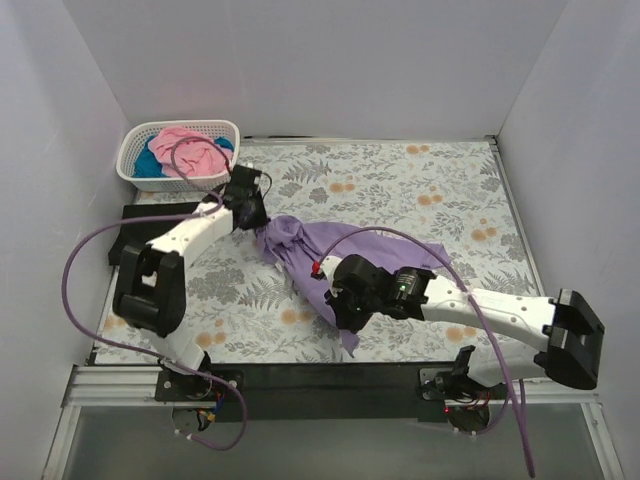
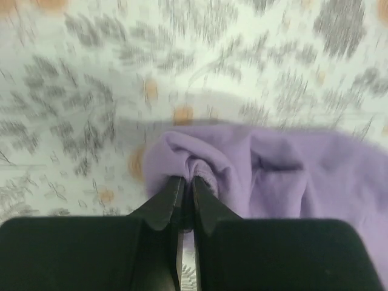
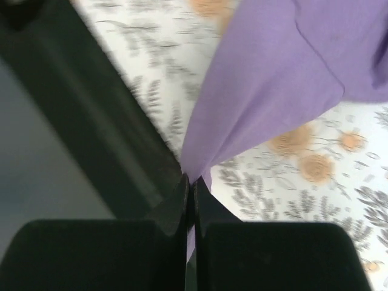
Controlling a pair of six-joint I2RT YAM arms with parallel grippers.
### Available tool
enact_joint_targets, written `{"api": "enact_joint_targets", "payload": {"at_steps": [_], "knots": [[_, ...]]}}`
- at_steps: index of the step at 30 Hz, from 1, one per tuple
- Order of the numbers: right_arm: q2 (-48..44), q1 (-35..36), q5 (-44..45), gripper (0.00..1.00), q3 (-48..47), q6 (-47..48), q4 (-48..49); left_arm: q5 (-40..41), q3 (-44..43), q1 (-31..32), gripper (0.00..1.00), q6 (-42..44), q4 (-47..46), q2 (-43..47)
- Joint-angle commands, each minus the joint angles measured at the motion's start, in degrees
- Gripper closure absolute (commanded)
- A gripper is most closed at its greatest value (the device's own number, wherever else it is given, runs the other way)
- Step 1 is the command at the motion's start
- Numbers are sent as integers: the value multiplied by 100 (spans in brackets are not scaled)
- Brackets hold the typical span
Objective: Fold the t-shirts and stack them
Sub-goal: Flatten the tshirt out
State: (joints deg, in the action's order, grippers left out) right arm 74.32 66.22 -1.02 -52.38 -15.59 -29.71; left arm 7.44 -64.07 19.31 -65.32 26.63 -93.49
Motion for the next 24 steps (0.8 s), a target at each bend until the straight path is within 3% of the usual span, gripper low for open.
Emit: {"api": "enact_joint_targets", "payload": {"at_steps": [1,4,6,8,9,10,11,12,14,15,18,21,24], "knots": [[-427,207,-1687,99,-325,179,-342,1046,-2161,-94,100,423,174,-1034],[-165,514,-1929,99,-570,197,-245,1180,-3537,-112,100,599,403,-2072],[292,699,-1885,81,-921,276,-245,1032,-4734,-112,90,634,526,-2470],[644,752,-1745,68,-1124,320,-254,717,-5428,-103,74,617,597,-2840],[706,752,-1344,56,-1212,329,-272,645,-5466,-94,58,600,589,-2850],[750,744,-1061,50,-1283,303,-307,610,-5414,-94,49,608,571,-2815],[741,674,-789,41,-1318,294,-429,644,-5092,-59,43,608,545,-2589],[715,612,-360,39,-1327,268,-491,671,-4758,-59,34,643,432,-2412],[479,306,-14,36,-1170,224,-544,802,-4055,-59,30,669,195,-1686],[373,165,362,36,-1074,189,-553,1011,-3216,-59,29,713,-68,-1437],[-214,-564,1004,35,-591,197,-535,1338,-1869,-68,29,583,-299,-359],[-488,-1390,1348,36,-89,328,-492,1015,-969,-59,28,372,-282,660],[-647,-2032,1271,35,333,610,-246,190,583,-24,26,3,-281,1576]]}}
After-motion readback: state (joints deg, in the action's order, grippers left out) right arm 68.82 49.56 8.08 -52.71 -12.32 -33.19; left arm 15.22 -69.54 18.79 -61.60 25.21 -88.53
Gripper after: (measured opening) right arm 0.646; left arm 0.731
